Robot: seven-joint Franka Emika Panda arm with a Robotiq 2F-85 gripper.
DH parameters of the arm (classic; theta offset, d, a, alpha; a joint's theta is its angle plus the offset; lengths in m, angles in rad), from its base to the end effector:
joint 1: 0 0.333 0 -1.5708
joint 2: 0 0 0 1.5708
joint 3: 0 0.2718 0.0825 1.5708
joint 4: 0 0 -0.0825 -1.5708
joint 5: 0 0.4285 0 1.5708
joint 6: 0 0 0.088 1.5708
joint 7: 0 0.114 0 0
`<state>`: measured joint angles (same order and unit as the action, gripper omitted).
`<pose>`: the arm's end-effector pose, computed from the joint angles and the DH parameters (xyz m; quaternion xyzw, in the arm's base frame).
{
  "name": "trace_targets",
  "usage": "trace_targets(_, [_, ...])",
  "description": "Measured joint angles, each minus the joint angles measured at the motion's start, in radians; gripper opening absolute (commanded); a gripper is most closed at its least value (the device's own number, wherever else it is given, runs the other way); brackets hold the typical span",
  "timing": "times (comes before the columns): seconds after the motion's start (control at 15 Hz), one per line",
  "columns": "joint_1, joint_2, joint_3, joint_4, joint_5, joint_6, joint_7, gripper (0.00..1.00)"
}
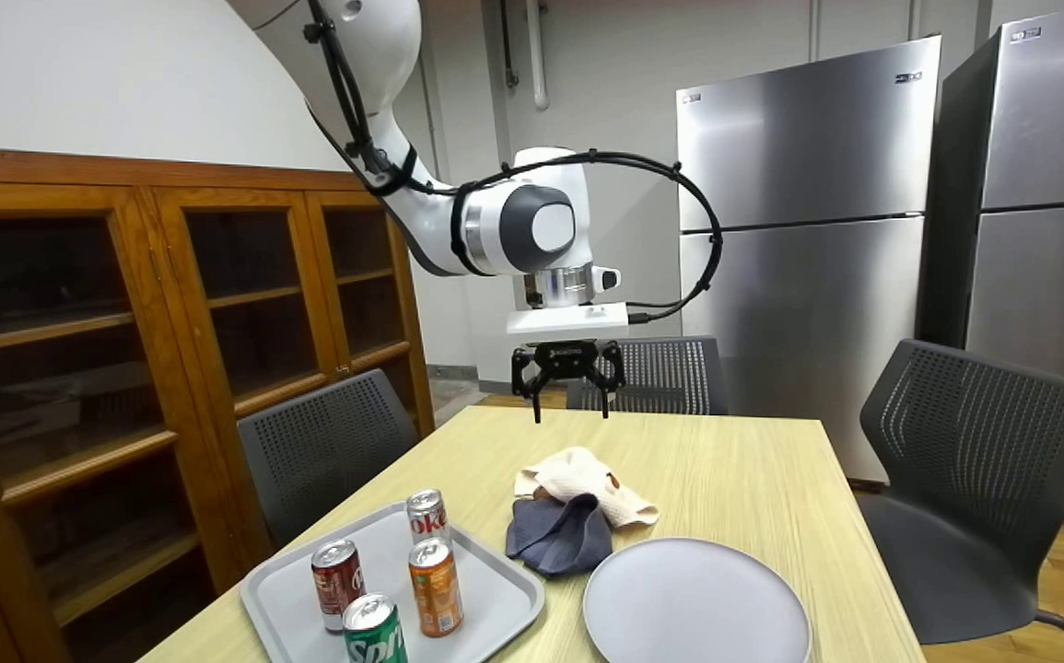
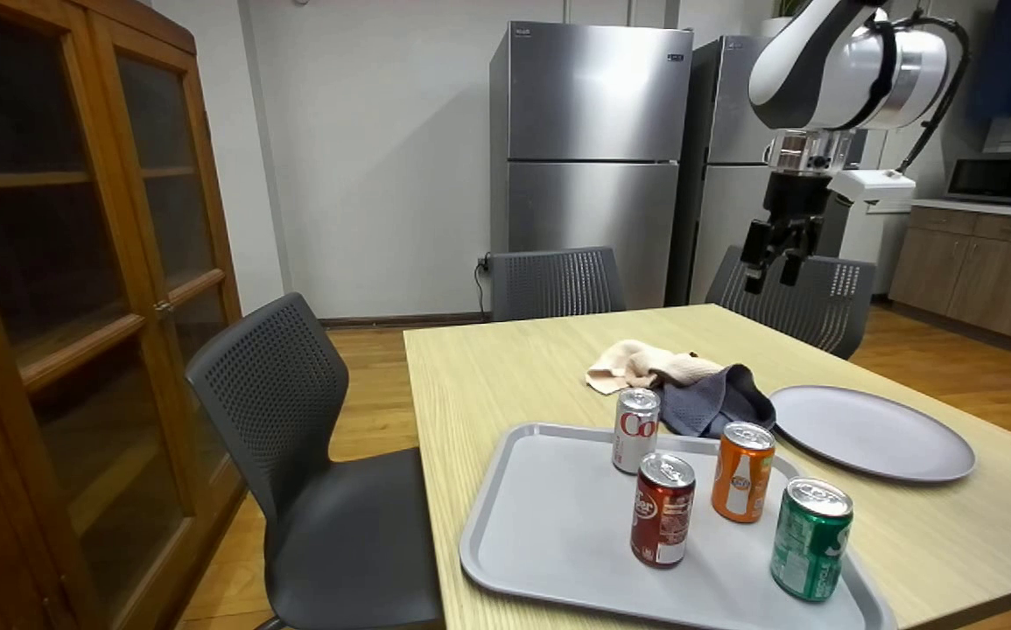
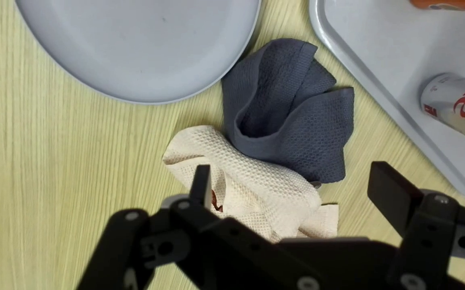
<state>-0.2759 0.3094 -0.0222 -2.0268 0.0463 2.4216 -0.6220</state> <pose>0.5974 -0.1832 0.2234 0.9884 0.1452 0.0439 0.0077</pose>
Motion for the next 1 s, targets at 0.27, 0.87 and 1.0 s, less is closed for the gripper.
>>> trace_targets(0.27, [0.031, 0.011, -0.04, -0.002, -0.075, 0.037, 0.104, 1.0])
trace_targets(0.87, [0.055, 0.035, -0.006, -0.053, -0.031, 0.043, 0.131, 1.0])
trace_targets(1.0, [0.056, 0.035, 0.016, -0.067, -0.011, 0.042, 0.121, 1.0])
